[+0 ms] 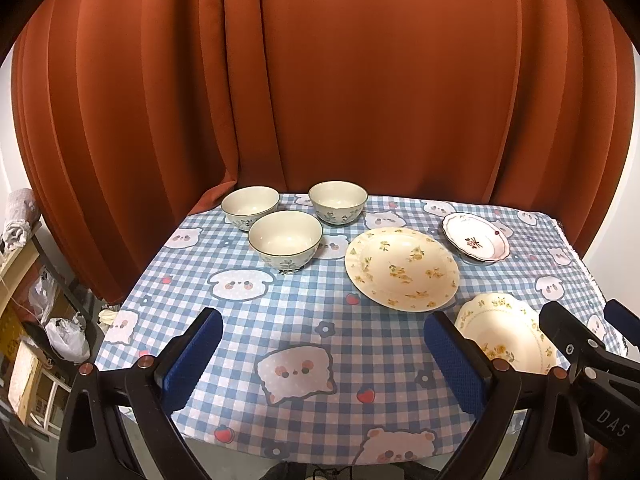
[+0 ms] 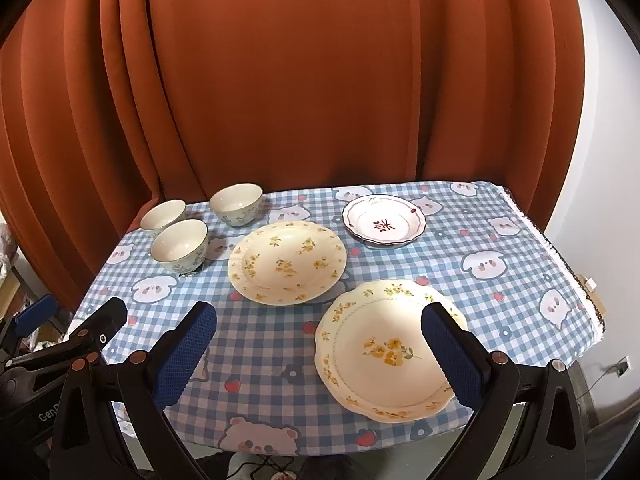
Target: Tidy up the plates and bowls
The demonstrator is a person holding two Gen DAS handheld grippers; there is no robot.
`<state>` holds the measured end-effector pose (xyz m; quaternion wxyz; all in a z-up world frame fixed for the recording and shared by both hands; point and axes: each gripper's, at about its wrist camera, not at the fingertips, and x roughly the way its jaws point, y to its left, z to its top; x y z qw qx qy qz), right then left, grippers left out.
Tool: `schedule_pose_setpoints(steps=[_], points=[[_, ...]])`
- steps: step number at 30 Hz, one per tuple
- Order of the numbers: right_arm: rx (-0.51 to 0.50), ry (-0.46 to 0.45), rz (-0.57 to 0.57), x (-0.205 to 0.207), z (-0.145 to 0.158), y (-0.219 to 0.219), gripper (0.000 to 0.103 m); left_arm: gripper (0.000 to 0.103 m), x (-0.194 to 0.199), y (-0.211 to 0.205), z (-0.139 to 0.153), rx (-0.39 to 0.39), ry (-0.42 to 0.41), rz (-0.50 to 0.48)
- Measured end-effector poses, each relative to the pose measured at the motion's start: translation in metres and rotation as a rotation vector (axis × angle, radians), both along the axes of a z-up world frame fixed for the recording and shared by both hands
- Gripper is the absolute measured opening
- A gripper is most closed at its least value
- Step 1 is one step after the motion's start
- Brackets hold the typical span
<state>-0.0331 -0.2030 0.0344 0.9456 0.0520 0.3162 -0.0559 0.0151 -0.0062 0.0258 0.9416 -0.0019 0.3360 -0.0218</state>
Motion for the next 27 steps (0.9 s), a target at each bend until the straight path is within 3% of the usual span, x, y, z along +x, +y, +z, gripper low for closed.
schedule_pose_setpoints(steps=[27], points=[[-0.015,0.005,-0.011,0.006,0.001,0.011,0.103,0.097,0.014,0.008,-0.001,0.010,0.002,-0.042]])
